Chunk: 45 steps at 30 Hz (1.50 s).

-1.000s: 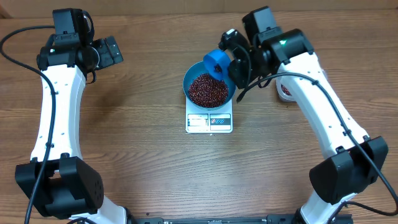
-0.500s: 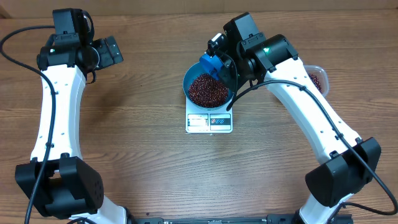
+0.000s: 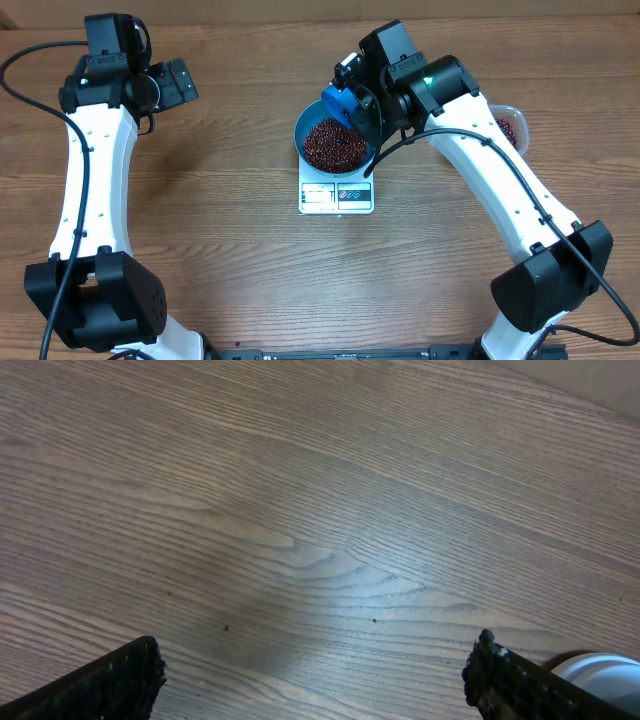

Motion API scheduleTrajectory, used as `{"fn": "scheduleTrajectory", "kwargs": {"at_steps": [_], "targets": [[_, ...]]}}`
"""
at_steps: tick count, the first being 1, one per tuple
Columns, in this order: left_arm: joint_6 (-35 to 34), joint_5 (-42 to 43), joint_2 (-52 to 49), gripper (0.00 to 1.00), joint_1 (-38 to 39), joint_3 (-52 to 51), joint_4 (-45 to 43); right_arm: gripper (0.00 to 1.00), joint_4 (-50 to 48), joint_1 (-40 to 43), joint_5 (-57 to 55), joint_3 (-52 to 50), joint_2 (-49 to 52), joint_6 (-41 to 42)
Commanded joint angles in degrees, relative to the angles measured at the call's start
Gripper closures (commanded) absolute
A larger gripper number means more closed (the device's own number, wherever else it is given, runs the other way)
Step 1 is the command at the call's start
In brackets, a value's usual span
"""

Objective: Scoop item into bowl and weigh 150g on scale

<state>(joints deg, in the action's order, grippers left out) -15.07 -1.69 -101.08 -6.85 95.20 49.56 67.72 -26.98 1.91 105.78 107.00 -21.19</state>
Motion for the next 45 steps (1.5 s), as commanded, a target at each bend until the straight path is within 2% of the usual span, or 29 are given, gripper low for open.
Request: {"fn": "scheduleTrajectory", "kwargs": {"at_steps": [1, 12, 19, 24, 27, 34, 45], "targets": [[-0.17, 0.24, -0.52, 0.00, 0.48, 0.39, -0.09, 0.96, -0.39, 0.33, -0.31, 1.68, -0.37, 0.37], [-0.17, 0.22, -0.50, 0.00, 0.48, 0.39, -0.09, 0.96, -1.22, 0.50, 1.31, 1.68, -0.37, 0.37], [-0.20, 0.24, -0.50, 0.00, 0.48, 0.39, -0.09, 0.96, -3.67, 5.31, 12.81, 1.70, -0.37, 4.17], [-0.17, 0.22, -0.50, 0.00, 0.48, 0.39, -0.09, 0.96, -4.17, 13.07, 27.34, 1.70, -0.37, 7.50], [-0.17, 0.24, -0.50, 0.00, 0.48, 0.39, -0.09, 0.96, -3.98, 18.56, 32.46, 1.70, -0.37, 9.25], [-0.17, 0.22, -0.52, 0.00, 0.48, 0.39, -0.09, 0.96, 1.33, 30.88, 28.44, 1.70, -0.37, 9.20], [-0.20, 0.24, -0.50, 0.01, 0.48, 0.39, -0.09, 0.96, 10.80, 39.91, 12.44, 1.44, -0.35, 9.86]]}}
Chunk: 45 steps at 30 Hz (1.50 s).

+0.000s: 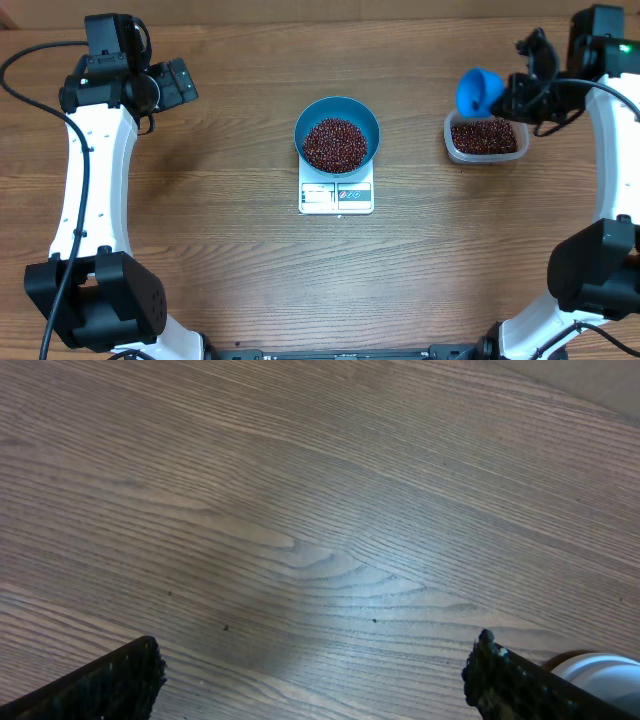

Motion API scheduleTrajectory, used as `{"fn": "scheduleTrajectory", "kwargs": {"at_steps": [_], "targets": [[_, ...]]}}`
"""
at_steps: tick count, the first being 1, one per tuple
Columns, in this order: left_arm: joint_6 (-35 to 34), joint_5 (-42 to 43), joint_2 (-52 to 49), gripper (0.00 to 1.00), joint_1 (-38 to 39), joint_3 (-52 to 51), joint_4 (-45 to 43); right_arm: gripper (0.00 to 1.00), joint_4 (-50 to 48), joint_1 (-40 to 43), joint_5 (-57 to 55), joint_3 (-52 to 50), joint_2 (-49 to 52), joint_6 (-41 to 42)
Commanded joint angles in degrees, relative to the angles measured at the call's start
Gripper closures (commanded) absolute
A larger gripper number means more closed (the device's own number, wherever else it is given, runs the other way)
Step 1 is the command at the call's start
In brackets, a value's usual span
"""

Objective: Scoop item into bowl and weigh 150g on scale

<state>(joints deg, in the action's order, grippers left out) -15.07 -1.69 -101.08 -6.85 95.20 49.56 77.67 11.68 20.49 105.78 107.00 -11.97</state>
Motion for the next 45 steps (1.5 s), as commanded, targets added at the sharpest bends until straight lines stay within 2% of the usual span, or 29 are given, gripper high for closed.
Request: {"fn": "scheduleTrajectory", "kwargs": {"at_steps": [1, 9, 17, 21, 30, 31, 33, 34, 36, 38, 45], "targets": [[-0.17, 0.24, -0.50, 0.00, 0.48, 0.39, -0.09, 0.96, 1.38, 1.90, -7.26, 1.29, -0.35, 2.82], [-0.17, 0.24, -0.50, 0.01, 0.48, 0.39, -0.09, 0.96, 1.27, 2.82, -7.82, -4.09, -0.35, 3.15], [-0.17, 0.24, -0.50, 0.00, 0.48, 0.39, -0.09, 0.96, -2.62, 3.96, -1.07, -5.53, -0.35, 2.45], [-0.17, 0.24, -0.52, 0.00, 0.48, 0.39, -0.09, 0.96, -3.21, 5.31, 5.79, -7.93, -0.24, -0.28], [-0.17, 0.24, -0.50, 0.00, 0.48, 0.39, -0.09, 0.96, -4.28, 8.22, 9.90, -11.21, -0.24, -1.77], [-0.17, 0.24, -0.50, 0.00, 0.48, 0.39, -0.09, 0.95, -4.79, 8.33, 9.79, -11.45, -0.24, -1.77], [-0.17, 0.22, -0.50, 0.00, 0.48, 0.39, -0.09, 0.85, -5.44, 8.33, 9.33, -11.45, -0.24, -1.75], [-0.17, 0.24, -0.50, 0.00, 0.48, 0.39, -0.09, 0.84, -5.81, 8.33, 8.98, -11.50, -0.24, -1.75], [-0.20, 0.22, -0.50, 0.00, 0.48, 0.39, -0.09, 0.86, -6.12, 8.33, 8.98, -11.61, -0.24, -1.73], [-0.17, 0.24, -0.50, 0.01, 0.48, 0.39, -0.09, 0.96, -5.77, 8.33, 9.25, -11.82, -0.22, -1.60], [-0.17, 0.24, -0.50, 0.00, 0.48, 0.39, -0.09, 0.96, -7.72, 8.33, 15.06, -16.90, -0.22, -1.55]]}}
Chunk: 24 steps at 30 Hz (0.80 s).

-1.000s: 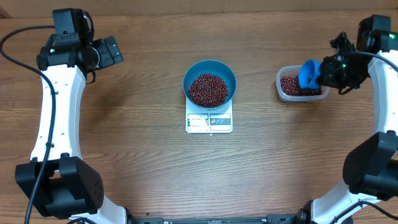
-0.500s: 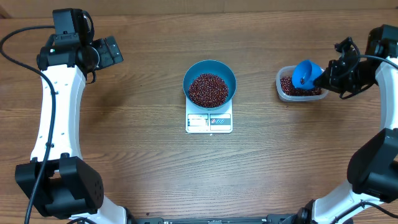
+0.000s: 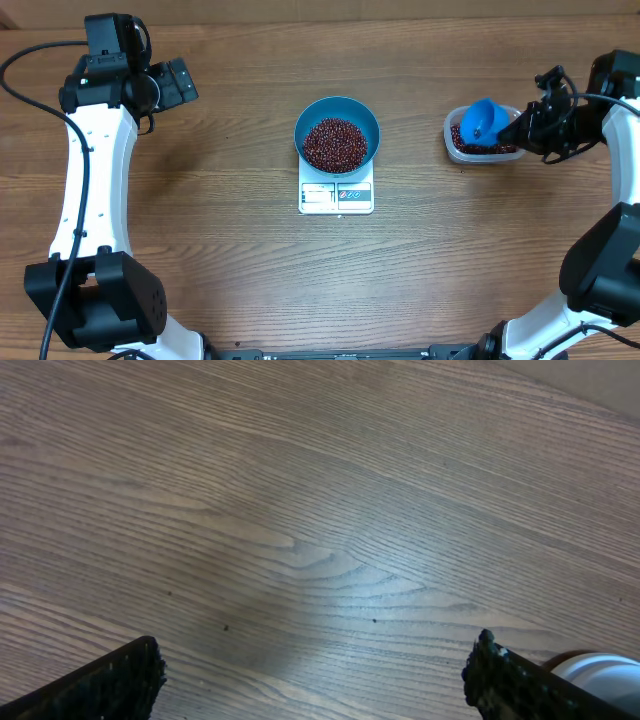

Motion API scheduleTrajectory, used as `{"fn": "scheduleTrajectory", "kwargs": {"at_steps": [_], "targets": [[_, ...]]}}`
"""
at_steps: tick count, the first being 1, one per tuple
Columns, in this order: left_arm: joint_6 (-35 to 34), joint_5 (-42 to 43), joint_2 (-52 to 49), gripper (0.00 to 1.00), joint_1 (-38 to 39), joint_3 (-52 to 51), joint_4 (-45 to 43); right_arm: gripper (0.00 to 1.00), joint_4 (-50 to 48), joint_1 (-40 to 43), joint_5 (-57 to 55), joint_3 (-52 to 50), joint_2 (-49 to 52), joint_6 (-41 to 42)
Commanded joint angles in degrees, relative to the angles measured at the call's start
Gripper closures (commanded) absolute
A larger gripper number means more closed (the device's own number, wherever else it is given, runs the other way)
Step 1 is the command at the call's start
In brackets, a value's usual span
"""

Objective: Scoop item into bowl and weigh 150g on scale
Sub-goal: 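Lay the blue scoop down in the plastic tub and release, right gripper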

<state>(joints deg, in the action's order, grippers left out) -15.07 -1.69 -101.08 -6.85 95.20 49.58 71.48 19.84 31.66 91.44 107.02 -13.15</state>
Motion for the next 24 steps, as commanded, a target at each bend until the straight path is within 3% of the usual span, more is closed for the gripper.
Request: {"fn": "scheduleTrajectory", "kwargs": {"at_steps": [1, 9, 15, 24], "targets": [[-0.17, 0.24, -0.50, 0.00, 0.48, 0.39, -0.11, 0.96, -2.27, 0.17, 4.09, -3.23, -0.24, -0.33], [-0.17, 0.24, -0.50, 0.00, 0.48, 0.39, -0.11, 0.93, -7.87, 0.70, 4.02, -5.75, -0.22, 2.69], [-0.17, 0.24, -0.50, 0.00, 0.48, 0.39, -0.11, 0.65, -8.55, 0.92, -0.20, -5.75, -0.22, 2.67], [-0.17, 0.22, -0.50, 0.00, 0.48, 0.39, -0.11, 0.44, -11.28, 0.94, -8.48, -5.70, -0.22, 2.67]]}}
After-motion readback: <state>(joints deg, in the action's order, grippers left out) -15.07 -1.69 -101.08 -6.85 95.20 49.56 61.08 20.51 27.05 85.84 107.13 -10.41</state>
